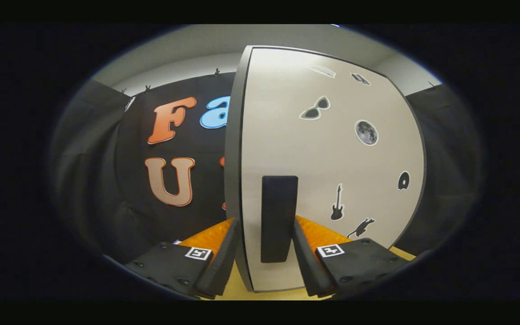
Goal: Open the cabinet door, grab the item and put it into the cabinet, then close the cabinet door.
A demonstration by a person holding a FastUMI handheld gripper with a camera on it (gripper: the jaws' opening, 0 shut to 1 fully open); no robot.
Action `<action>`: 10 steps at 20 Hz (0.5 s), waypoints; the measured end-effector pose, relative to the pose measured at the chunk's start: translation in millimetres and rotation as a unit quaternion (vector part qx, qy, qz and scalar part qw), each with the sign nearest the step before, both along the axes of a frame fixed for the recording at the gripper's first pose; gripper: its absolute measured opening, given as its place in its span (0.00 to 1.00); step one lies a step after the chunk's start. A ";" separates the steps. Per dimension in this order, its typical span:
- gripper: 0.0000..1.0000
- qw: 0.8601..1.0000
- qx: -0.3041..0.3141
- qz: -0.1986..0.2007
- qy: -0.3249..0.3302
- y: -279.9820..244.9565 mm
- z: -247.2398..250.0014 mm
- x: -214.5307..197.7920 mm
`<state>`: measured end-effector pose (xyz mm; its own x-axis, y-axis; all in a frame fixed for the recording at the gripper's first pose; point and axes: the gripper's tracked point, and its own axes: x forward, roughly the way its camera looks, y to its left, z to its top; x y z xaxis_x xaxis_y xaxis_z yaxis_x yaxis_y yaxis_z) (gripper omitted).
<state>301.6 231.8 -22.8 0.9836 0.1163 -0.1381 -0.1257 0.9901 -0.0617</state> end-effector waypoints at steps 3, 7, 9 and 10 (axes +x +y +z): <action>0.48 1.000 0.003 -0.017 0.015 -9.1 -6.3 3.4; 0.40 0.999 0.014 -0.010 0.033 -11.1 -10.9 4.9; 0.36 0.999 0.011 -0.012 0.031 -12.3 -9.6 0.4; 0.33 0.999 0.008 -0.015 0.030 -13.3 -9.0 -0.4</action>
<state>301.2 218.5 -31.9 0.9768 0.0893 -0.1946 -0.0986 0.9944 -0.0384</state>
